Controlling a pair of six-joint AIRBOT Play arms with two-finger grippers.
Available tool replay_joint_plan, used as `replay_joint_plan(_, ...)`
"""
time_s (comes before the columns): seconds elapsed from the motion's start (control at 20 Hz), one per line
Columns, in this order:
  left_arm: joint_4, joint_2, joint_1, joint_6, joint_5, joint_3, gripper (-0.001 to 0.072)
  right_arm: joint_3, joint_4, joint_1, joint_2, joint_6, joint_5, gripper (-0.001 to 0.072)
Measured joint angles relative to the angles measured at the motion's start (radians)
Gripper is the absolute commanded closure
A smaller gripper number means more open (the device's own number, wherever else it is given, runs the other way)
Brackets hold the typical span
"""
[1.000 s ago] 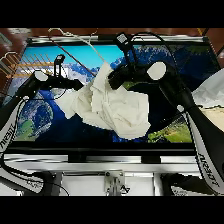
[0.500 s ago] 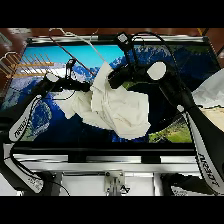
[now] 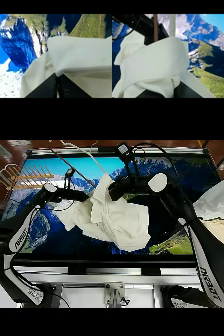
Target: Fold the shirts.
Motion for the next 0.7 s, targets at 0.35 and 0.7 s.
replay_joint_plan(0.35, -0.006, 0.092, 0.11, -0.042, -0.026, 0.165, 0.0656, 0.0, -0.022, 0.006, 0.07, -0.046, 0.06, 0.0604)
replay_joint_plan(0.7, -0.016, 0.129, 0.186, -0.116, -0.117, 0.344, 0.0656, 0.0, -0.054, 0.004, 0.124, -0.071, 0.078, 0.0604)
